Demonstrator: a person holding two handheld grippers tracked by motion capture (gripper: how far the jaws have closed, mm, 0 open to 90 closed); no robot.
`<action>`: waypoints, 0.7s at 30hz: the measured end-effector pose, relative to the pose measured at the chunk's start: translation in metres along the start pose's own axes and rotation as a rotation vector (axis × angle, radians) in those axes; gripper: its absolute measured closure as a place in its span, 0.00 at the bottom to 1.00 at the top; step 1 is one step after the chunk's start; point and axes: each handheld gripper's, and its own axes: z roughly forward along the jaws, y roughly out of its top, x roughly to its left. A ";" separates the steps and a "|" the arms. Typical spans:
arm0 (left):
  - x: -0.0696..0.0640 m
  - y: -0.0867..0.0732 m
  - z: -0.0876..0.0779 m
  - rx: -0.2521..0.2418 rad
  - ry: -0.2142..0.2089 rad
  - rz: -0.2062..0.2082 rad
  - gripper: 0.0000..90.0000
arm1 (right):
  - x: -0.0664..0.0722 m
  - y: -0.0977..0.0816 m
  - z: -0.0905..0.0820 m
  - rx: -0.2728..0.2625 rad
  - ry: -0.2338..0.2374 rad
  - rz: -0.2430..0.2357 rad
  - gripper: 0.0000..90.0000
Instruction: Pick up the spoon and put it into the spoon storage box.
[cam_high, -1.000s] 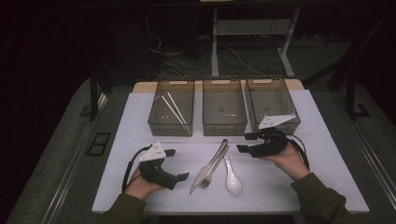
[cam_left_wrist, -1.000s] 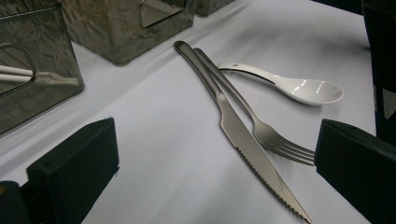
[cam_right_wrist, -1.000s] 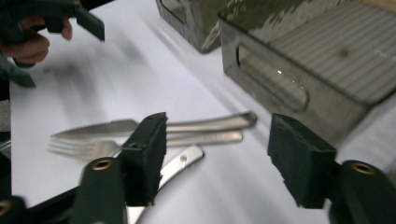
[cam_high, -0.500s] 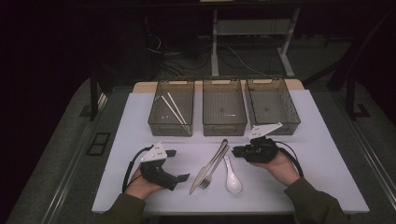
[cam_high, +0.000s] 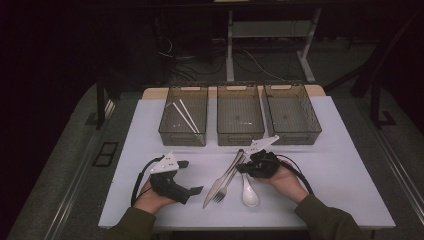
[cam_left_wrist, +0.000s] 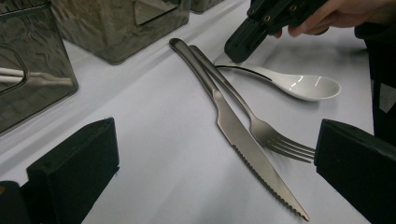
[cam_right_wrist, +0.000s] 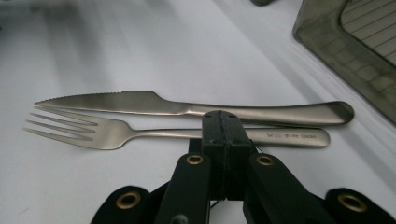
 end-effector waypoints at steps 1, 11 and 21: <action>0.000 0.000 0.000 -0.001 0.000 0.000 0.00 | 0.000 0.000 0.002 0.004 0.002 -0.001 0.99; 0.000 0.000 0.000 -0.001 -0.004 0.000 0.00 | 0.000 0.001 0.010 0.023 -0.027 -0.006 0.99; 0.000 0.000 0.000 -0.002 -0.003 -0.001 0.00 | 0.000 0.000 0.012 0.042 -0.035 -0.008 0.99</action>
